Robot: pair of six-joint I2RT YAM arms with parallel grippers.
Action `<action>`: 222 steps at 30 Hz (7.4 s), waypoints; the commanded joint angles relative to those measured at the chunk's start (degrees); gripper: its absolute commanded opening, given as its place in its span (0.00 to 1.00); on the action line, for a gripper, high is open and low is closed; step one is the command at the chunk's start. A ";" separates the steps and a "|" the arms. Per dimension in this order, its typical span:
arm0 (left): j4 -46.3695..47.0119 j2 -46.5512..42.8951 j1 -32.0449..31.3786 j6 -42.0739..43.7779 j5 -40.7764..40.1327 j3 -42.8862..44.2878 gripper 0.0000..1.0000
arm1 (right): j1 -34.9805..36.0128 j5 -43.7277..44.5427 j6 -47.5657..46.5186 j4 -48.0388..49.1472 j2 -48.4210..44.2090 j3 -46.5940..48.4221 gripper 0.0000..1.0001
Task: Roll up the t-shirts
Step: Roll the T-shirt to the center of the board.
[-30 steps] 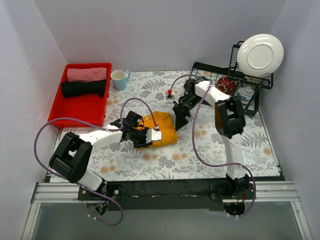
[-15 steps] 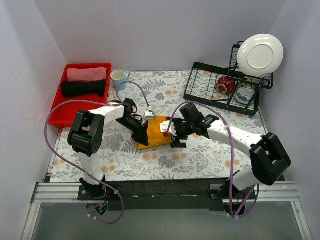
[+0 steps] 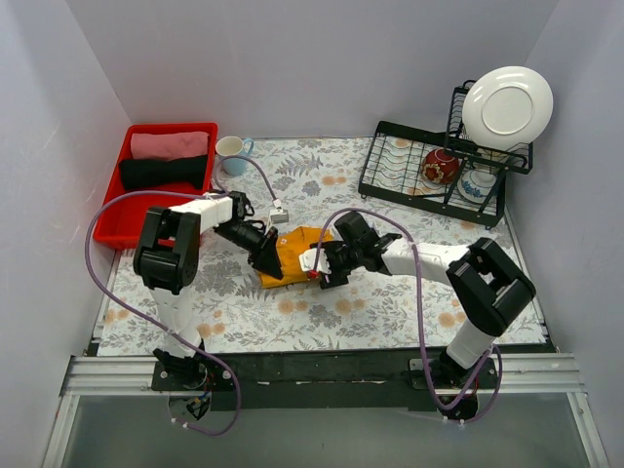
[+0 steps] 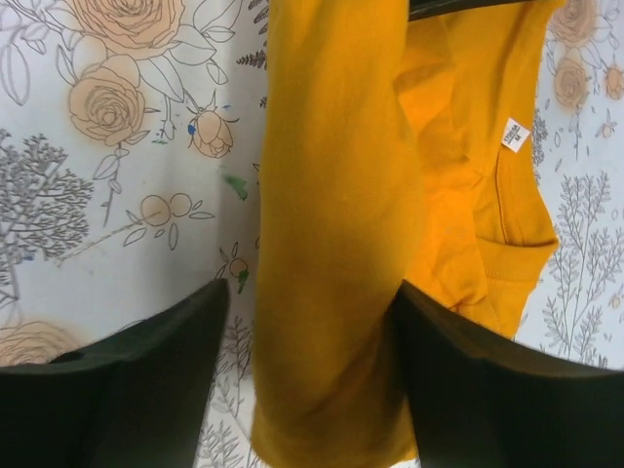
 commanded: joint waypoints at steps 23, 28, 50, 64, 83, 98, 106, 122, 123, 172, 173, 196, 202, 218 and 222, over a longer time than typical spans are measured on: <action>37.61 -21.24 -3.56 -11.91 -19.00 -25.54 0.31 | -0.41 -3.54 6.05 -14.48 11.41 15.24 0.06; 24.45 -17.99 -3.12 -9.10 -14.96 -18.54 0.13 | -1.64 -6.16 4.20 -27.55 10.09 18.66 0.06; -0.38 1.17 -0.40 0.41 -12.84 -6.20 0.18 | -10.43 -20.41 -8.20 -71.27 34.86 42.57 0.05; 15.63 -2.77 5.93 -22.01 -8.01 -7.08 0.43 | -10.61 -24.10 -4.95 -71.26 44.53 47.94 0.06; 35.30 -45.49 -22.18 -7.96 -35.76 -30.10 0.65 | -9.90 -19.54 4.46 -71.35 57.55 59.89 0.01; 44.81 -38.73 -24.74 -0.83 -42.21 -38.63 0.52 | -9.82 -21.11 5.86 -71.27 58.69 60.42 0.04; 30.31 -33.28 -24.48 -5.03 -33.51 -35.57 0.20 | -14.55 -24.71 3.85 -70.48 44.30 57.17 0.99; 12.47 -19.22 -9.10 -5.31 -5.20 -18.25 0.09 | -4.75 -4.06 2.39 -8.91 -23.57 -7.61 0.95; 12.46 -18.61 -8.66 -5.05 -4.94 -17.81 0.09 | -3.59 -4.76 2.09 -9.91 -23.23 -7.52 0.90; 18.52 -38.37 -16.03 -1.36 -20.38 -14.28 0.51 | -5.42 -26.29 -3.01 -71.26 39.26 43.37 0.09; 20.53 -39.07 -18.56 -1.10 -21.36 -16.47 0.51 | -5.68 -26.73 -1.96 -71.27 39.79 43.11 0.09; 49.74 -41.62 -33.53 -3.99 -39.99 -33.89 0.55 | -9.29 -32.19 2.09 -71.18 53.41 43.98 0.08; 46.13 -46.01 -34.58 -4.00 -38.86 -35.03 0.55 | -9.90 -33.42 4.02 -71.26 55.17 45.21 0.08; 51.03 -44.53 -36.17 -3.47 -42.28 -43.19 0.55 | -10.96 -36.49 7.27 -71.00 57.99 45.57 0.08; 59.64 -38.40 -36.17 -3.20 -46.41 -45.58 0.57 | -11.05 -37.37 7.45 -71.00 58.08 44.87 0.08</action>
